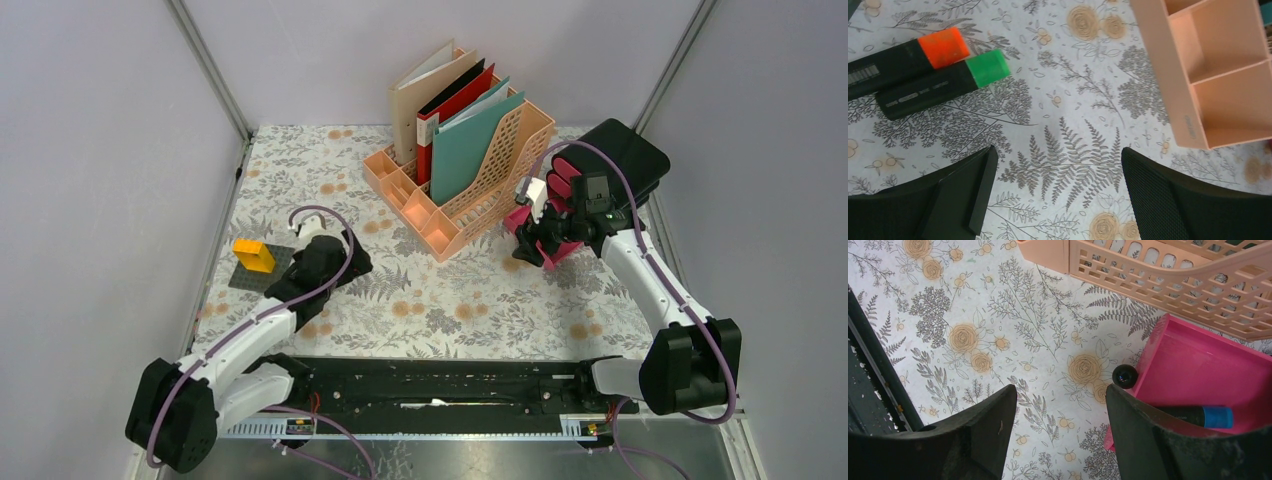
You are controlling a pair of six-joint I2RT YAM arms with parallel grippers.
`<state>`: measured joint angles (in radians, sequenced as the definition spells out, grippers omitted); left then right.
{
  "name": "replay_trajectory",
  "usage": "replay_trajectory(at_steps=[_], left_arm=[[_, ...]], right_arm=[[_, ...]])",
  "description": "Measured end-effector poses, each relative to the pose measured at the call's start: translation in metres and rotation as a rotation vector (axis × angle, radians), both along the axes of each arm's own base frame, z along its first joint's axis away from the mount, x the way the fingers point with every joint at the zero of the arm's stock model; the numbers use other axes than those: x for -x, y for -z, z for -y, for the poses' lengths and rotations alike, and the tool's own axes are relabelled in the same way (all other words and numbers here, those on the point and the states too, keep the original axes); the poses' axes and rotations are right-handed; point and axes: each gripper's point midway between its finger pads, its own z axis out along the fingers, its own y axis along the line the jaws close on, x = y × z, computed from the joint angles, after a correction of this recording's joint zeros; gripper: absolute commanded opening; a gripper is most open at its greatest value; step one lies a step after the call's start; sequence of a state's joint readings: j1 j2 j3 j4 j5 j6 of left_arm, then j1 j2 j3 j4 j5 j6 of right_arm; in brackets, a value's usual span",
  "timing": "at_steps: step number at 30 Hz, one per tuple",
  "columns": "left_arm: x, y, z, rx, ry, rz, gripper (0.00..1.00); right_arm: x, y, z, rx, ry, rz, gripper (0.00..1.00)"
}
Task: Organize the desk
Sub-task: Pick up the stationery from the center of the board.
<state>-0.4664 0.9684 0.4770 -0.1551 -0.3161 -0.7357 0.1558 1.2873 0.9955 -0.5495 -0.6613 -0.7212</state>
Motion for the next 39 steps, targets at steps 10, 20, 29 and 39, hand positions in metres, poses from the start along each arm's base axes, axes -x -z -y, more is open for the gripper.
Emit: replay_trajectory(at_steps=[10, 20, 29, 39], left_arm=[[-0.001, 0.028, -0.032, -0.036, -0.126, -0.133, 0.99], [-0.024, 0.020, -0.046, -0.081, -0.147, -0.158, 0.99], [-0.033, 0.026, -0.048, -0.203, -0.063, -0.224, 0.96], [-0.033, 0.041, -0.064, -0.265, -0.062, -0.275, 0.84]], right_arm=[[0.000, 0.000, 0.000, -0.003, -0.006, 0.003, 0.72], [0.003, -0.002, 0.000, 0.001, -0.011, 0.002, 0.72], [0.004, -0.002, -0.001, -0.004, -0.017, 0.000, 0.72], [0.006, -0.002, -0.002, -0.010, -0.022, -0.004, 0.72]])
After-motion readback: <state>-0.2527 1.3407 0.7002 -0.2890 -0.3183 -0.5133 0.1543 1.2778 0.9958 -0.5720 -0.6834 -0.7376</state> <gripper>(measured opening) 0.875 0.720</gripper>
